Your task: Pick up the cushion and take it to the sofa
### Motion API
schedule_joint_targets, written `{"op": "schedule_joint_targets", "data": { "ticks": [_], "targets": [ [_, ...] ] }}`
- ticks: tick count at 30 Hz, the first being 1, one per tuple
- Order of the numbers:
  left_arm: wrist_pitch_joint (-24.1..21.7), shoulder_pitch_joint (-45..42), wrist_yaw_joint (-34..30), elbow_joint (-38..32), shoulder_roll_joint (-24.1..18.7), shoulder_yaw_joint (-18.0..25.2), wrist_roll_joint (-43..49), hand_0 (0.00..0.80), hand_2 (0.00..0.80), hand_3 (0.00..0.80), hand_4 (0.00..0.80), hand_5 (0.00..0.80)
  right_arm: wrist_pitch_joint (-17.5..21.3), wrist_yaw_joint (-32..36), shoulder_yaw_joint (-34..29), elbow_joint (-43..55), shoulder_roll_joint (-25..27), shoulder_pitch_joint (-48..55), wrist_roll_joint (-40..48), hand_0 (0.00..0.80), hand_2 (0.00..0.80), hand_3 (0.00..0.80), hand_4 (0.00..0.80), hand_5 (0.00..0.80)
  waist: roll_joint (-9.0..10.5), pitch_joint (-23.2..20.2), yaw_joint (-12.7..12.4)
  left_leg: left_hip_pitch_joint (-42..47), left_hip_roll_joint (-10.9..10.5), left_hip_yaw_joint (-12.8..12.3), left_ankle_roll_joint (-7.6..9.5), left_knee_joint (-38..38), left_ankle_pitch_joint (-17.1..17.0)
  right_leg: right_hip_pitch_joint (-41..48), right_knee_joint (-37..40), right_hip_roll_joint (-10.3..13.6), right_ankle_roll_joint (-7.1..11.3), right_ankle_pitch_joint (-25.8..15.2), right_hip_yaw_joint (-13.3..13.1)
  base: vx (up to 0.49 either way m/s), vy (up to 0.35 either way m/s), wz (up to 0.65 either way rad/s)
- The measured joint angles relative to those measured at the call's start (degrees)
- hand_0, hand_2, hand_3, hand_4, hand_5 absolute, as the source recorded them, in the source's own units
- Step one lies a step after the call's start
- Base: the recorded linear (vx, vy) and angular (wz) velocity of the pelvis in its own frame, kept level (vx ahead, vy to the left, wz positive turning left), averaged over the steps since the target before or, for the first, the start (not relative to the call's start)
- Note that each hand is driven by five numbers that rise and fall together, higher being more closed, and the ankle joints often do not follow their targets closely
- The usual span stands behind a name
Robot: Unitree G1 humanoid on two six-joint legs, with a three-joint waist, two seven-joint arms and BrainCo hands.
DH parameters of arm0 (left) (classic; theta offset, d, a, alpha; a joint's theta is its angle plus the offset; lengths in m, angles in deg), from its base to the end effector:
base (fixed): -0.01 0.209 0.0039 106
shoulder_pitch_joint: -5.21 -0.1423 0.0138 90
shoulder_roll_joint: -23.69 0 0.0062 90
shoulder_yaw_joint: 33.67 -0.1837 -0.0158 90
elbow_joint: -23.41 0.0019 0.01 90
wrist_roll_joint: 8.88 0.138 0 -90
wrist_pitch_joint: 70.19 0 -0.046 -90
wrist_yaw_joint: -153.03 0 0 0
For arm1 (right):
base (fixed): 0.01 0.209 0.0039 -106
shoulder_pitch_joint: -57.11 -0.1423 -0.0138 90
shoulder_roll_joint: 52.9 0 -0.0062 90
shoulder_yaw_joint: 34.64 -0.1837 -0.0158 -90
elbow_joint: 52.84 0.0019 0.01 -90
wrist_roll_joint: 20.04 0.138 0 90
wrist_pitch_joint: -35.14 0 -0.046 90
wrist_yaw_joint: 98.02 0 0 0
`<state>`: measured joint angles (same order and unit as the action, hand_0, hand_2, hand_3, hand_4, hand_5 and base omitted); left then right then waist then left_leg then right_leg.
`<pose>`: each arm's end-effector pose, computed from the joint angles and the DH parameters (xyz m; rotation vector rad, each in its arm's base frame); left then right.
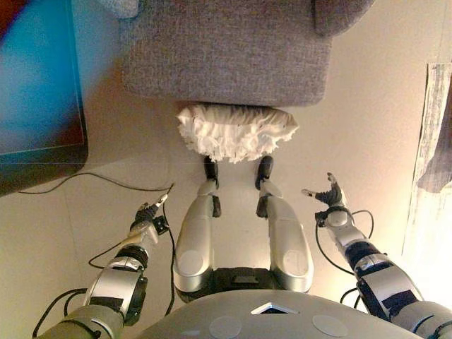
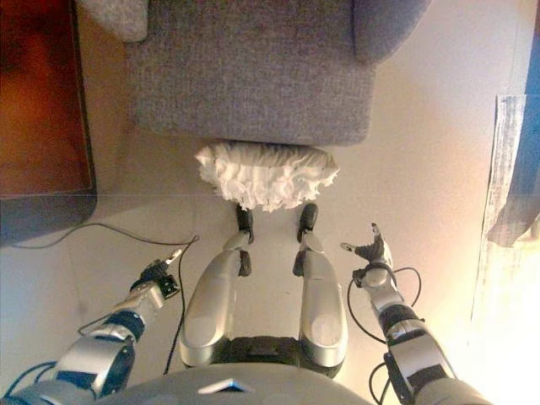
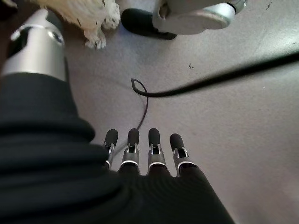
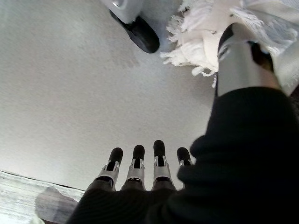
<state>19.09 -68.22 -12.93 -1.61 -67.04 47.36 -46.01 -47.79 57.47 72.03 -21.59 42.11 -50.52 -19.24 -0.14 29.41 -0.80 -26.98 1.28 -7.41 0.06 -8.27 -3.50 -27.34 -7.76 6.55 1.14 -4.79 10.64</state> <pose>0.1898 0.2271 -0.0681 -0.1311 0.8236 0.5082 0.2108 -0.2291 -0.0471 -0.6218 0.5107 -0.3025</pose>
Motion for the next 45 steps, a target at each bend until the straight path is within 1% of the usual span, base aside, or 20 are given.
{"op": "schedule_joint_targets", "data": {
  "ticks": [3, 6, 7, 8, 9, 10, 11, 12, 14, 15, 17, 18, 20, 23, 24, 29, 33, 38, 42, 45],
  "targets": [
    [-2.91, 0.80, -0.08, -1.99, 0.02, -1.36, 0.38, 0.000, 0.000, 0.000, 0.000, 0.000, -0.02, -1.11, 0.42, 1.09, 0.31, -1.74, -0.18, 0.000, 0.000, 0.000, 0.000, 0.000, 0.02, 0.07, -0.01, -2.62, -0.17, -0.38, 0.15, -0.36, -0.11, -3.23, -1.14, 0.20, 0.08, 0.06, -0.65, -0.015, 0.022, -0.07],
    [-6.24, 3.23, 0.54, -4.78, -0.82, -4.75, 0.54, 0.000, 0.000, 0.000, 0.000, 0.000, -0.11, -2.05, 2.25, 2.77, 1.90, -3.92, -0.18, 0.000, 0.000, 0.000, 0.000, 0.000, 0.04, 0.08, 0.14, -7.24, -0.36, -0.19, 0.23, -2.37, -0.03, -8.40, -4.37, 0.58, 0.08, 0.91, -0.89, 0.036, -0.096, 0.03],
    [-7.67, 5.69, 2.30, -4.95, 0.05, -6.30, 1.16, 0.000, 0.000, 0.000, 0.000, 0.000, -0.81, -2.20, 2.26, 2.73, 2.16, -5.99, -0.15, 0.000, 0.000, 0.000, 0.000, 0.000, 0.29, 0.15, 0.55, -9.37, -0.20, -0.08, 0.29, -3.53, 0.01, -10.13, -5.22, 0.53, 0.00, 0.91, -0.77, -0.062, -0.114, 0.12],
    [-8.30, 8.31, 3.99, -3.30, 0.08, -7.56, 1.73, 0.000, 0.000, 0.000, 0.000, 0.000, -1.34, -2.20, 2.63, 1.34, 2.08, -8.62, -0.14, 0.000, 0.000, 0.000, 0.000, 0.000, 0.29, 0.18, 1.10, -11.52, -0.02, 0.41, 0.34, -5.17, 0.27, -11.69, -6.05, 0.55, -0.09, 0.98, -0.72, -0.035, 0.035, 0.15],
    [-8.00, 11.29, 3.71, -2.38, -0.04, -8.21, 2.15, 0.000, 0.000, 0.000, 0.000, 0.000, -1.93, -2.15, 3.82, 1.34, 2.58, -11.47, -0.11, 0.000, 0.000, 0.000, 0.000, 0.000, 0.63, 0.17, 1.69, -13.69, 0.09, 0.60, 0.36, -6.44, 0.33, -13.77, -7.25, 0.74, -0.17, 1.14, -1.07, 0.026, 0.150, 0.07],
    [-7.51, 14.88, 2.96, -1.83, -1.12, -8.25, 2.03, 0.000, 0.000, 0.000, 0.000, 0.000, -2.01, -2.06, 4.78, 2.07, 3.73, -13.91, -0.10, 0.000, 0.000, 0.000, 0.000, 0.000, 1.34, 0.33, 1.79, -15.81, 0.26, 0.26, 0.35, -7.56, 0.36, -16.42, -8.73, 0.71, -0.32, 1.30, -1.68, 0.016, 0.181, -0.03],
    [-7.04, 18.39, 0.51, -0.44, -3.19, -8.25, 1.25, 0.000, 0.000, 0.000, 0.000, 0.000, -2.03, -1.66, 5.81, 2.99, 5.40, -16.09, -0.10, 0.000, 0.000, 0.000, 0.000, 0.000, 1.65, 0.38, 2.00, -17.88, 0.31, -0.07, 0.33, -8.68, 0.40, -18.96, -10.46, 0.75, -0.19, 1.80, -2.57, 0.003, 0.169, -0.11],
    [-6.62, 21.00, -1.51, -0.05, -6.23, -8.27, -0.29, 0.000, 0.000, 0.000, 0.000, 0.000, -2.03, -1.29, 6.39, 4.58, 7.36, -17.89, -0.08, 0.000, 0.000, 0.000, 0.000, 0.000, 1.69, 0.35, 2.76, -20.16, 0.29, -0.28, 0.33, -9.93, 0.51, -21.61, -12.19, 0.82, -0.12, 2.12, -3.40, -0.021, 0.121, -0.10],
    [-6.23, 23.36, -4.99, -0.96, -13.11, -8.00, -4.24, 0.000, 0.000, 0.000, 0.000, 0.000, -1.17, -1.17, 6.51, 7.27, 10.70, -20.32, -0.08, 0.000, 0.000, 0.000, 0.000, 0.000, 1.58, 0.42, 4.65, -25.32, 0.44, -0.64, 0.62, -13.42, 1.25, -27.26, -15.82, 0.93, -0.32, 2.57, -4.65, -0.051, 0.066, -0.13],
    [-6.24, 24.14, -5.68, -0.86, -15.52, -7.75, -5.23, 0.000, 0.000, 0.000, 0.000, 0.000, -0.62, -1.39, 6.50, 7.25, 11.95, -20.72, -0.08, 0.000, 0.000, 0.000, 0.000, 0.000, 1.48, 0.43, 4.74, -27.84, 0.56, -0.70, 0.51, -14.95, 1.79, -29.92, -17.30, 0.89, -0.51, 2.71, -5.07, 0.028, 0.028, -0.16],
    [-6.57, 24.72, -6.31, -0.96, -17.61, -7.71, -6.43, 0.000, 0.000, 0.000, 0.000, 0.000, 0.37, -2.34, 6.51, 6.36, 13.61, -20.49, -0.11, 0.000, 0.000, 0.000, 0.000, 0.000, 1.27, 0.50, 4.95, -32.21, 0.77, -0.64, 0.39, -17.70, 2.40, -34.64, -20.11, 0.90, -0.93, 3.05, -5.73, 0.007, 0.011, -0.11],
    [-6.90, 24.74, -6.27, -0.93, -17.82, -7.73, -6.44, 0.000, 0.000, 0.000, 0.000, 0.000, 0.63, -2.82, 6.58, 5.89, 13.84, -20.28, -0.12, 0.000, 0.000, 0.000, 0.000, 0.000, 0.97, 0.65, 4.99, -34.29, 0.98, -0.47, 0.20, -19.55, 2.91, -36.63, -21.66, 0.84, -1.21, 3.38, -5.79, -0.098, 0.007, -0.05],
    [-6.99, 24.95, -6.29, -1.11, -16.52, -7.86, -6.43, 0.000, 0.000, 0.000, 0.000, 0.000, 1.58, -3.78, 7.05, 5.83, 13.80, -20.49, -0.09, 0.000, 0.000, 0.000, 0.000, 0.000, 0.76, 0.74, 4.97, -38.53, 1.43, -0.11, 0.02, -23.14, 4.09, -40.81, -25.26, 0.86, -1.66, 5.04, -5.79, -0.048, 0.004, 0.03],
    [-7.13, 26.68, -6.12, -1.52, -15.58, -8.18, -6.38, 0.000, 0.000, 0.000, 0.000, 0.000, 1.97, -4.82, 7.28, 5.93, 14.25, -22.51, -0.04, 0.000, 0.000, 0.000, 0.000, 0.000, 0.70, 0.76, 4.64, -43.78, 1.71, 0.50, -0.21, -26.77, 4.72, -46.19, -29.58, 1.19, -2.35, 6.34, -5.68, 0.000, 0.001, 0.13],
    [-7.15, 27.60, -6.07, -1.58, -15.78, -8.18, -6.38, 0.000, 0.000, 0.000, 0.000, 0.000, 2.29, -4.85, 7.29, 5.94, 14.68, -23.68, -0.03, 0.000, 0.000, 0.000, 0.000, 0.000, 0.66, 0.79, 4.58, -45.34, 1.76, 0.59, 0.04, -27.18, 4.74, -47.80, -30.17, 1.20, -2.47, 6.28, -5.64, 0.002, 0.002, 0.10],
    [-7.47, 30.45, -5.31, -1.69, -16.55, -8.14, -6.44, 0.000, 0.000, 0.000, 0.000, 0.000, 3.02, -4.84, 8.37, 5.94, 16.42, -27.23, 0.34, 0.000, 0.000, 0.000, 0.000, 0.000, 0.55, 0.85, 4.55, -50.27, 1.94, 1.08, -0.04, -29.16, 4.68, -52.51, -31.94, 1.21, -2.85, 6.23, -5.41, 0.005, 0.021, 0.02],
    [-7.84, 32.27, -5.11, -1.75, -19.17, -8.02, -7.01, 0.000, 0.000, 0.000, 0.000, 0.000, 4.54, -4.86, 8.79, 6.34, 18.76, -27.38, 0.31, 0.000, 0.000, 0.000, 0.000, 0.000, 0.54, 0.85, 4.48, -52.27, 1.93, 1.09, -0.41, -29.33, 4.57, -54.31, -31.84, 1.22, -2.81, 6.23, -5.36, 0.011, 0.033, 0.00],
    [-12.16, 33.77, -4.90, -3.40, -23.54, -8.09, -7.51, 0.000, 0.000, 0.000, 0.000, 0.000, 7.07, -6.80, 8.96, 7.14, 23.41, -28.55, -0.91, 0.000, 0.000, 0.000, 0.000, 0.000, 0.54, 0.85, 4.45, -54.92, 1.85, 1.18, -0.41, -29.54, 4.56, -56.75, -31.69, 1.41, -2.45, 5.96, -5.07, 0.005, 0.012, 0.02],
    [-15.72, 37.44, -3.74, -5.47, -25.05, -9.45, -6.90, 0.000, 0.000, 0.000, 0.000, 0.000, 9.52, -7.30, 9.22, 7.67, 25.30, -32.14, -1.41, 0.000, 0.000, 0.000, 0.000, 0.000, 0.54, 0.85, 4.41, -56.73, 1.59, 1.27, -0.38, -29.48, 4.53, -58.57, -32.10, 1.72, -2.50, 6.02, -4.97, 0.010, 0.010, 0.05],
    [-17.58, 40.74, -2.98, -6.41, -25.07, -11.32, -4.29, 0.000, 0.000, 0.000, 0.000, 0.000, 10.57, -6.97, 12.01, 8.89, 25.67, -35.82, -2.43, 0.000, 0.000, 0.000, 0.000, 0.000, 0.54, 0.85, 4.34, -57.49, 1.53, 1.33, -0.33, -29.31, 4.49, -59.28, -31.93, 1.76, -2.51, 5.96, -4.89, 0.000, 0.000, 0.00]
  ]
}}
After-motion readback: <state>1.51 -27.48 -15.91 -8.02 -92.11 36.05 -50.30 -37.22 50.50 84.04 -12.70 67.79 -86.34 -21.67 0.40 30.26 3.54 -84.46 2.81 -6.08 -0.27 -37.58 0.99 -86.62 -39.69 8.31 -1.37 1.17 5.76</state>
